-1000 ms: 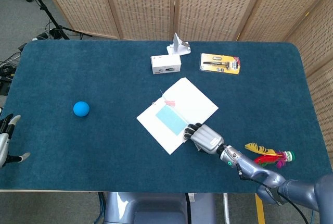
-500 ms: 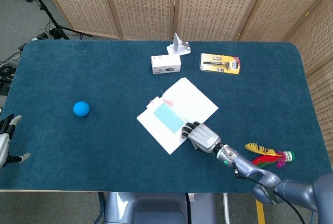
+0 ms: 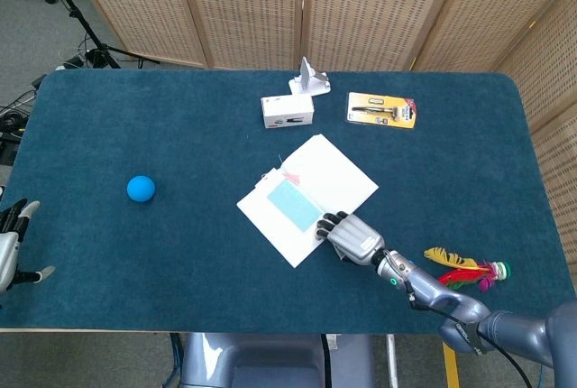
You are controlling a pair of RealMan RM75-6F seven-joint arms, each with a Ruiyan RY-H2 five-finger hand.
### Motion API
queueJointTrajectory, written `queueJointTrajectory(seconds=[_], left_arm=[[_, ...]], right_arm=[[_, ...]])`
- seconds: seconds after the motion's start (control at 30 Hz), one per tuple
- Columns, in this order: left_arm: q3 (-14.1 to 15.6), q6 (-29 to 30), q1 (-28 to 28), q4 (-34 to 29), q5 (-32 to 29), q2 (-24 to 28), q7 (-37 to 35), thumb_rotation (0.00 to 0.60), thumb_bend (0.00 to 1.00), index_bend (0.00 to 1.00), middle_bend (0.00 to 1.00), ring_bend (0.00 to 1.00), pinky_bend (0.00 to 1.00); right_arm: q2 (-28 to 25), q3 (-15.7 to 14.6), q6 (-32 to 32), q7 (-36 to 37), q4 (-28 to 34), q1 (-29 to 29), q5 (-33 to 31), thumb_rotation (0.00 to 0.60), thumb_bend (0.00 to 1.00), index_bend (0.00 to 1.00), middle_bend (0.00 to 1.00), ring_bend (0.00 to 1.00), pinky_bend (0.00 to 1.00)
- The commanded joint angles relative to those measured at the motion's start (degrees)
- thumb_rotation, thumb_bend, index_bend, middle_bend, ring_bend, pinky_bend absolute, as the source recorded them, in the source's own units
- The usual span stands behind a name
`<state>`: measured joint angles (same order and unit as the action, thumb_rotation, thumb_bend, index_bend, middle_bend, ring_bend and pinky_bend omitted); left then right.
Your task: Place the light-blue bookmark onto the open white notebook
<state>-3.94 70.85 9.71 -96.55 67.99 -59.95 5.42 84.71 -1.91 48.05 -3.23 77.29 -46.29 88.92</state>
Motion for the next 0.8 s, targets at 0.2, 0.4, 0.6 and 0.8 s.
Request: queueJointTrajectory(seconds=[0.2, 0.4, 0.6, 0.8], left_arm=[[0.2, -0.5, 0.2, -0.3, 0.0, 0.2, 0.1, 0.6, 0.0, 0.0, 0.0, 0.0, 0.0], [0.2, -0.5, 0.2, -0.2, -0.2, 0.1, 0.1, 0.6, 0.0, 0.0, 0.0, 0.0, 0.0], [0.2, -0.4, 0.2, -0.4, -0.2, 0.2, 0.3, 0.6, 0.0, 0.0, 0.0, 0.0, 0.0], [0.2, 0.4, -0.2, -0.7, 0.5, 0.6, -0.5, 0.6, 0.0, 0.0, 0.0, 0.0, 0.0]], right_arm=[[-0.5, -0.2, 0.9, 0.5, 0.2, 0.1, 1.3, 0.6, 1.0, 0.3, 0.23, 0.17, 0.26], [-1.0, 0.0, 2.1, 1.4, 0.4, 0.1, 2.2, 0.6, 1.0, 0.3, 0.23, 0.17, 0.26], [-3.1, 1.1, 4.6, 4.1, 3.5, 0.2, 3.1, 0.6, 1.0, 0.3, 0.23, 0.17, 0.26], [-9.5, 1.8, 15.0, 7.8, 11.0, 2.5, 8.8, 0.6, 1.0, 0.3, 0.21, 0.14, 0.26]])
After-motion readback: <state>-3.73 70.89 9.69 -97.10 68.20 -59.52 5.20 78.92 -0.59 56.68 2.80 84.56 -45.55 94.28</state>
